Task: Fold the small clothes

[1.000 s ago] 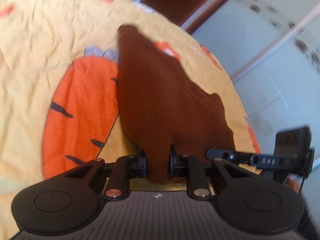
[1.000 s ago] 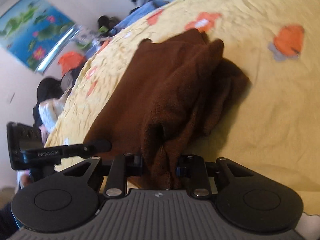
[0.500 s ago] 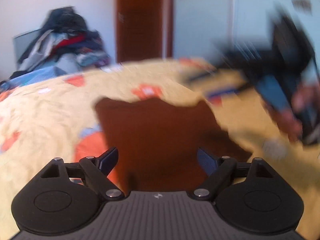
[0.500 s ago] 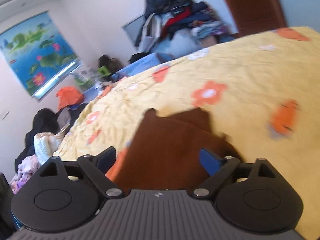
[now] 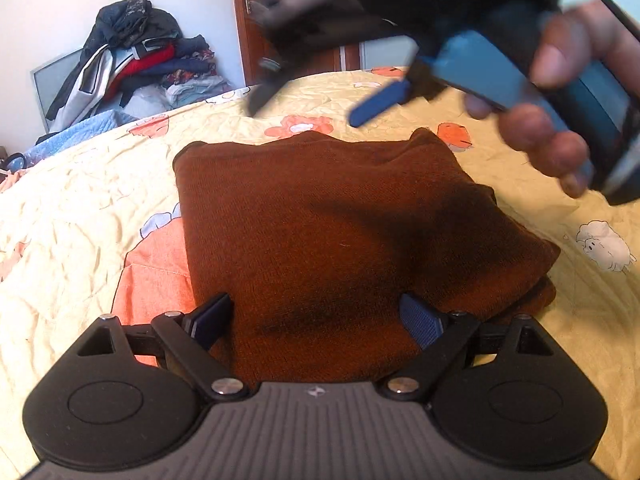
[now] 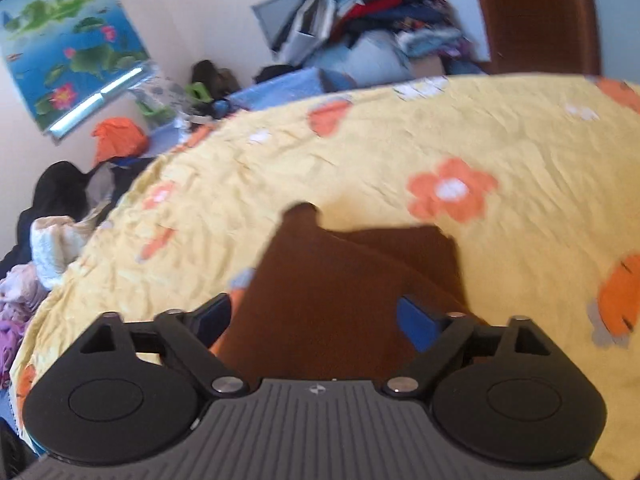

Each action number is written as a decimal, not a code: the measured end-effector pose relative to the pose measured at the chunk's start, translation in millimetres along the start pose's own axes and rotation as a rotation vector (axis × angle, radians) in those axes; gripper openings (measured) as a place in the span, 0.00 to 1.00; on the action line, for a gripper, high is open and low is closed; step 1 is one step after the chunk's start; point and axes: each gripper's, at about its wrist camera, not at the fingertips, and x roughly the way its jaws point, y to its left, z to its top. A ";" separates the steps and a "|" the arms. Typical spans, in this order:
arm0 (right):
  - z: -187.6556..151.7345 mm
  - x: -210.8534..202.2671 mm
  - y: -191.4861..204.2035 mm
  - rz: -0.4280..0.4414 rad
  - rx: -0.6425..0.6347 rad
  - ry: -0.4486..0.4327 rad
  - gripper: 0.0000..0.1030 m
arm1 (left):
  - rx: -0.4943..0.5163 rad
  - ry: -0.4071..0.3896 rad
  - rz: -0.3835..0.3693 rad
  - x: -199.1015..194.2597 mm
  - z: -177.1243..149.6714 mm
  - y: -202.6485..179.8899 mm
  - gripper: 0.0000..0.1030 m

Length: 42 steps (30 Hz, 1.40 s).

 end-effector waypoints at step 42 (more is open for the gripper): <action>-72.3 -59.8 -42.2 0.125 0.236 0.076 0.84 | -0.532 0.104 -0.179 -65.2 -28.8 105.8 0.35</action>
